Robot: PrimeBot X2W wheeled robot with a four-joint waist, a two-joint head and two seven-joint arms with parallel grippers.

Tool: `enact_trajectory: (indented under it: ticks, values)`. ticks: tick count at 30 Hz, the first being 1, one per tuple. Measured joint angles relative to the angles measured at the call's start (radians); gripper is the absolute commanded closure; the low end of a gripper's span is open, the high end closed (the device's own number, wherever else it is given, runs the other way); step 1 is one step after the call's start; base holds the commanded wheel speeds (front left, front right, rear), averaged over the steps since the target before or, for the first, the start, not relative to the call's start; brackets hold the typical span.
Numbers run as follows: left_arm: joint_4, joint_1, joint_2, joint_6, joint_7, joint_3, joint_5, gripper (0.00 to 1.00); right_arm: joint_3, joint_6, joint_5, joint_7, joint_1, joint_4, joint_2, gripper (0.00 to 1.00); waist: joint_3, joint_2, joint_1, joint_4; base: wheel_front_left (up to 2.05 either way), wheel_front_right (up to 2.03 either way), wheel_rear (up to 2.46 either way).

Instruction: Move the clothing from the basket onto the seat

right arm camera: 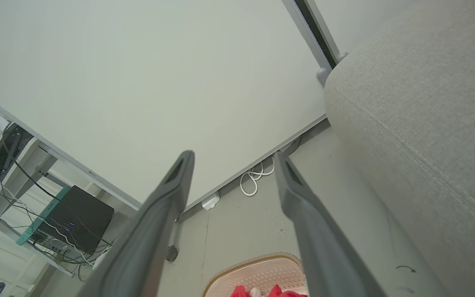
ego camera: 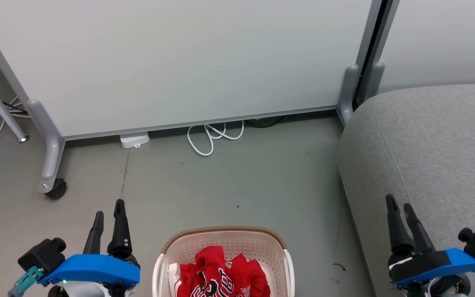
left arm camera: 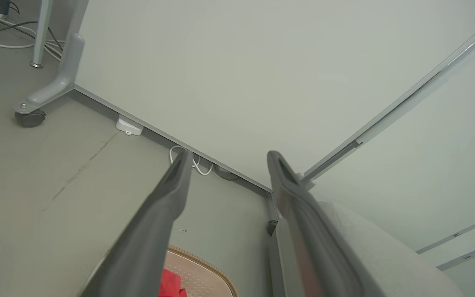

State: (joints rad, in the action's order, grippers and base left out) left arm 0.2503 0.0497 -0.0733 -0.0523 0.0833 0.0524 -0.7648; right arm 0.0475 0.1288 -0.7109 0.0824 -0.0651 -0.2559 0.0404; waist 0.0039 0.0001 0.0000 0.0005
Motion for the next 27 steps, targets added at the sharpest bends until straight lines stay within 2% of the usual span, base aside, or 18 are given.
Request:
enact_trajectory:
  ticks: [27]
  values:
    - [0.035, 0.014, -0.019, 0.018, 0.074, 0.063, 0.287, 0.0, -0.018, 0.0, 0.354, 0.06, -0.003, -0.003, 0.002, 0.0, -0.002, -0.0001, 0.0, -0.004, 0.0, 0.0, 0.0]
